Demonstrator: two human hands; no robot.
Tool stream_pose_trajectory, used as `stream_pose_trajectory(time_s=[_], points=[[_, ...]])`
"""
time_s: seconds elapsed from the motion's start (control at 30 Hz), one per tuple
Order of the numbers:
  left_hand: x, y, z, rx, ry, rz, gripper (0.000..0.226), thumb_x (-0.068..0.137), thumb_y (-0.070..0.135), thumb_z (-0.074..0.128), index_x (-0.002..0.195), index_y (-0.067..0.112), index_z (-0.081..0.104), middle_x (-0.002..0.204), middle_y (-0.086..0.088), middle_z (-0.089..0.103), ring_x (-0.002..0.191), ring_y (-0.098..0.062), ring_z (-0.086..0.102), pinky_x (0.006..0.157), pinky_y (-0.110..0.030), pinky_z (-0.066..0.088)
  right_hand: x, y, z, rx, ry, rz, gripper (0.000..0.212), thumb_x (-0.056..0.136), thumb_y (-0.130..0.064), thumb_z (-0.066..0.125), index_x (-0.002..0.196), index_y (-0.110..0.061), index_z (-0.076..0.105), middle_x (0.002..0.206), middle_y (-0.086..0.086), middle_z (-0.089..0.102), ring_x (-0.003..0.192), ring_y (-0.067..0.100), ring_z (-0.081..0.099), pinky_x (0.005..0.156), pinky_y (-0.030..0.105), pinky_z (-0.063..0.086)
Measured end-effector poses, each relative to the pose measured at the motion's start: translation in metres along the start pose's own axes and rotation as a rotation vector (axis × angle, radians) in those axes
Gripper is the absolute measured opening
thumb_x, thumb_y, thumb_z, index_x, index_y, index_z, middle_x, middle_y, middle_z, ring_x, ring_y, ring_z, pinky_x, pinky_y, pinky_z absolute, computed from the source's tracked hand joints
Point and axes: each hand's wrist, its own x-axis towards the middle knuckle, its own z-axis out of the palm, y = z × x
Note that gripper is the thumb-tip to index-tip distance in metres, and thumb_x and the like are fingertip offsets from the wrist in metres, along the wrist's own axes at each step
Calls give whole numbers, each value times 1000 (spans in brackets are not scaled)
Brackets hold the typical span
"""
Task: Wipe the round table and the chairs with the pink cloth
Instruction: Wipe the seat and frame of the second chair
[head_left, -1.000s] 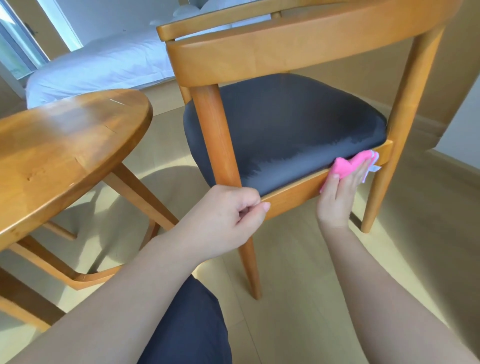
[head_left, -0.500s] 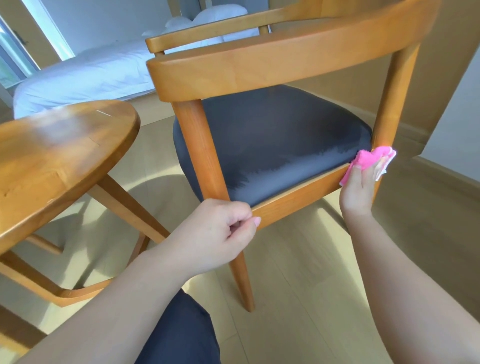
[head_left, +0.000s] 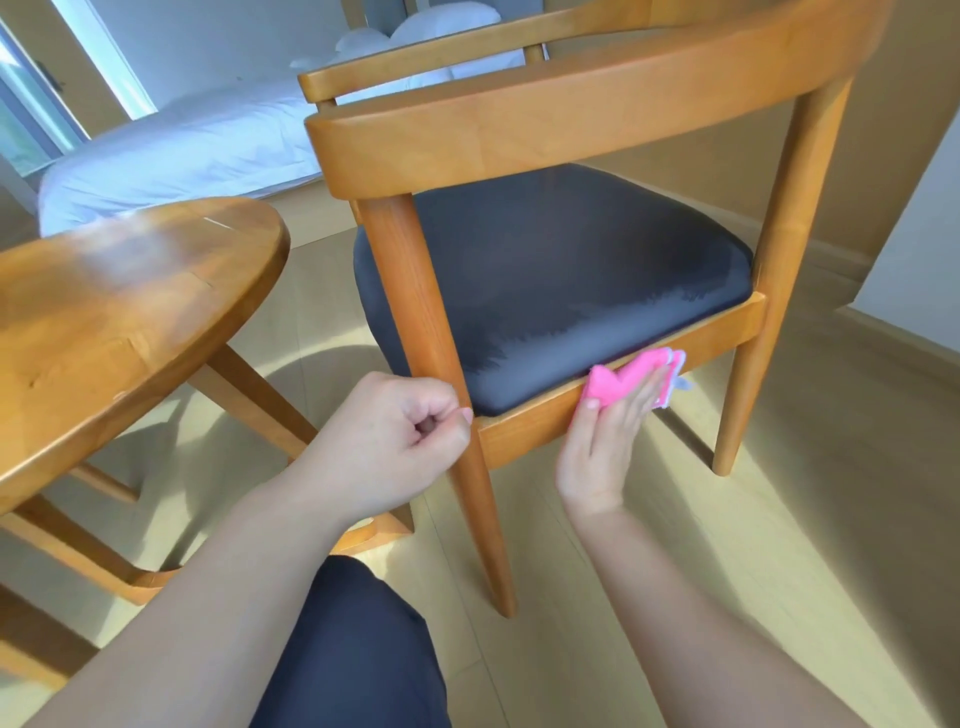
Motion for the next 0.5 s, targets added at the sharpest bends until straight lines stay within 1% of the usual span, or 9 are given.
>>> stream_pose_trajectory(time_s=[0.03, 0.1, 0.2, 0.3, 0.4, 0.5], points=[[0, -1, -1, 1, -2, -2, 42, 87, 8, 61, 50, 10, 41, 44, -3, 39, 44, -19, 39, 44, -28, 33, -11, -4, 5, -20, -30, -20, 64, 100, -15, 30, 148, 7, -7, 155, 10, -17, 146, 12, -20, 117, 24, -12], [-1, -2, -3, -2, -1, -2, 42, 88, 9, 60, 50, 8, 41, 45, -5, 40, 44, -20, 39, 44, -28, 33, -34, -13, 13, -50, -104, -49, 65, 98, -11, 33, 146, 10, -5, 155, 16, -15, 147, 19, -17, 118, 27, -11], [-1, -2, -3, -8, -7, 17, 40, 86, 16, 57, 51, 6, 43, 46, -8, 41, 45, -21, 40, 45, -29, 33, -63, -24, 25, -66, -196, -72, 66, 96, -12, 35, 144, 8, -7, 154, 20, -12, 147, 29, -12, 119, 33, -10], [-2, -2, -2, 3, -17, 36, 37, 84, 18, 56, 51, 7, 45, 45, -6, 41, 45, -19, 39, 44, -28, 33, -84, -30, 32, -69, -235, -132, 65, 97, -20, 30, 145, 2, -9, 155, 18, -11, 147, 26, -13, 119, 36, -7], [-2, -4, -2, 17, -28, 54, 36, 83, 15, 58, 50, 12, 45, 44, 2, 41, 44, -15, 41, 43, -22, 32, -89, -29, 35, -73, -241, -151, 65, 97, -22, 29, 146, 0, -9, 155, 16, -11, 146, 23, -14, 118, 36, -6], [-1, -5, 0, 20, -45, 65, 36, 83, 16, 58, 50, 15, 44, 45, 3, 41, 44, -14, 41, 43, -19, 32, -85, -25, 33, -92, -239, -175, 66, 97, -23, 30, 147, -4, -9, 154, 17, -9, 146, 22, -13, 118, 35, -7]])
